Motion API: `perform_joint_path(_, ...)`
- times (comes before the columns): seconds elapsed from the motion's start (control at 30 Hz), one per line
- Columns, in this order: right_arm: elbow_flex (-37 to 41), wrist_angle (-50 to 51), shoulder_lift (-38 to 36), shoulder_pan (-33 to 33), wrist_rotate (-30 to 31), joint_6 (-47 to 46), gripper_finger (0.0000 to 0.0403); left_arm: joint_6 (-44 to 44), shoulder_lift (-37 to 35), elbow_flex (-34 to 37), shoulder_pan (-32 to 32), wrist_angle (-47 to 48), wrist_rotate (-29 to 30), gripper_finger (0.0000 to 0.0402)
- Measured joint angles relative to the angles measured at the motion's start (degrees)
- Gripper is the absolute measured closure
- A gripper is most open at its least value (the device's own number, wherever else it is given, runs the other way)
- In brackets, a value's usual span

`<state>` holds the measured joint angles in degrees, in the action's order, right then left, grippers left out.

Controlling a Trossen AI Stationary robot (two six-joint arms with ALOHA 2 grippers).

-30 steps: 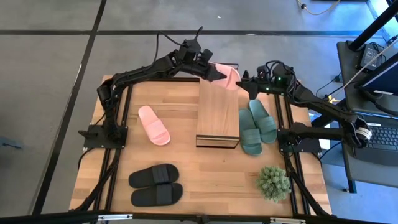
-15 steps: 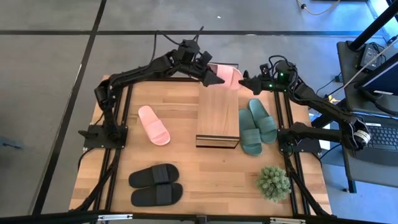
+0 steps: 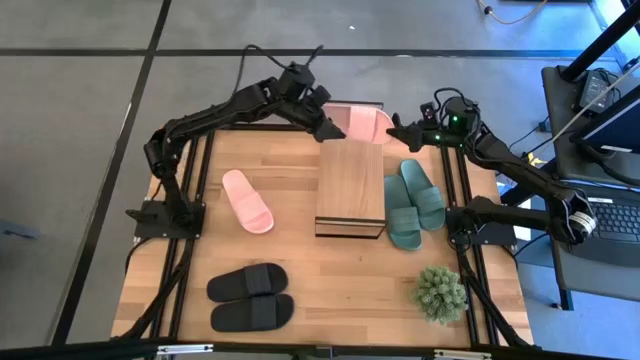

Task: Pick and place slides into the shelf
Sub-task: Put the right pink slide on the shelf

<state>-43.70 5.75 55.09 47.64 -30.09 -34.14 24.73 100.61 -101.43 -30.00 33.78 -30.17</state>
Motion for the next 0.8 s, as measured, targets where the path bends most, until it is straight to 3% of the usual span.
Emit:
perform_joint_path(0.2, 0.0, 0.7, 0.0, 0.2, 0.0, 1.2, 0.0356, -1.8, -6.6, 0.0, 0.0, 7.3, 3.9, 0.0205)
perform_joint_path(0.4, 0.0, 0.4, 0.4, 2.0, 0.0, -2.5, 0.0356, -5.2, -13.2, 0.0, 1.8, 18.0, 17.6, 0.0205)
perform_joint_path(0.67, -0.4, -0.4, 4.5, 4.9, -0.2, -6.4, 0.0356, -16.1, -17.3, 0.0, 8.3, 19.3, 26.5, 0.0205)
perform_joint_path(0.8, -1.9, -0.2, 8.6, 6.1, -4.0, -6.3, 0.0356, -20.9, -17.9, 2.7, 12.6, 18.0, 29.6, 0.0205)
